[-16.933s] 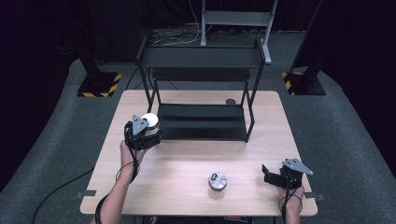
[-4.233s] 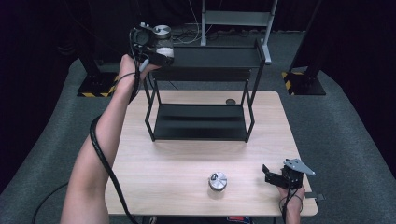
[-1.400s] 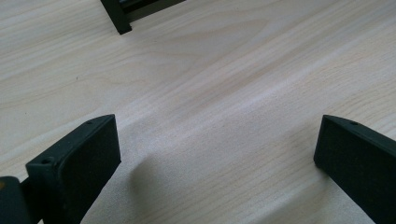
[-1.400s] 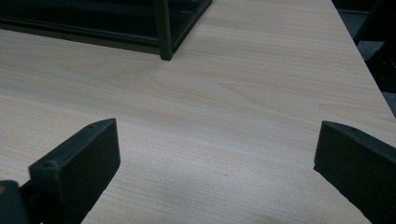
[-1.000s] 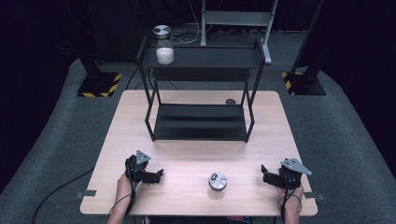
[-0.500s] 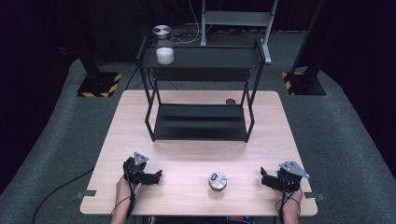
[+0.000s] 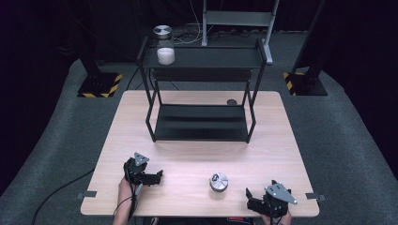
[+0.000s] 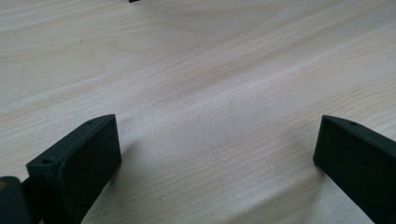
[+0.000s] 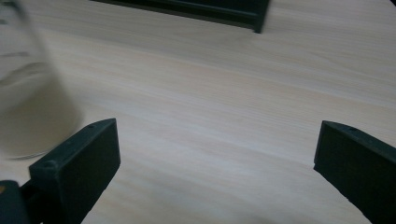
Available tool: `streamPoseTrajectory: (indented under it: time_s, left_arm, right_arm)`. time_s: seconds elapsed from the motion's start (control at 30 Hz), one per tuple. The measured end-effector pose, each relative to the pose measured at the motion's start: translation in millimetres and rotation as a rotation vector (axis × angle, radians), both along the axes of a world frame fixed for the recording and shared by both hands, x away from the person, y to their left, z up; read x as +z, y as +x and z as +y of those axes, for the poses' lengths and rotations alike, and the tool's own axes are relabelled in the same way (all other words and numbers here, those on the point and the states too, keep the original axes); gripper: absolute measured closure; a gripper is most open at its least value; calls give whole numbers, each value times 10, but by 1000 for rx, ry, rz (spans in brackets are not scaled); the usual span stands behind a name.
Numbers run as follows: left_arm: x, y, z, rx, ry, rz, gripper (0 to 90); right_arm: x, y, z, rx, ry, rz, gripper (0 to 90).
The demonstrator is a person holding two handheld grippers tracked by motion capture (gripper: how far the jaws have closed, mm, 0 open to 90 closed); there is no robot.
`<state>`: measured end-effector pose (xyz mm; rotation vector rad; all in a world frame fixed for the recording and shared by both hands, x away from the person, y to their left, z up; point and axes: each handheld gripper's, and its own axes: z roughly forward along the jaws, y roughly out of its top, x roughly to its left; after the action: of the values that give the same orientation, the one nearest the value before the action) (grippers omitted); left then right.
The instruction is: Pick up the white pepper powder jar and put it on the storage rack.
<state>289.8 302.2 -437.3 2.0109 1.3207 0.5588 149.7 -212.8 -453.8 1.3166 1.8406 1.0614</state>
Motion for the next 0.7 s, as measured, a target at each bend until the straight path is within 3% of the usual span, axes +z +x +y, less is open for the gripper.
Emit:
streamPoseTrajectory:
  time_s: [0.13, 0.23, 0.4, 0.7]
  left_arm:
    - [-2, -1, -1, 2, -1, 0, 1]
    - [2, 1, 1, -1, 1, 1, 0]
    - [1, 0, 0, 0, 1, 0, 1]
    - [1, 0, 0, 0, 1, 1, 1]
  right_arm:
    - [31, -125, 185, 81, -5, -10, 0]
    - [72, -130, 287, 137, -14, -10, 0]
    - [110, -68, 445, 212, -17, -23, 0]
    - [81, 174, 644, 282, -19, -14, 0]
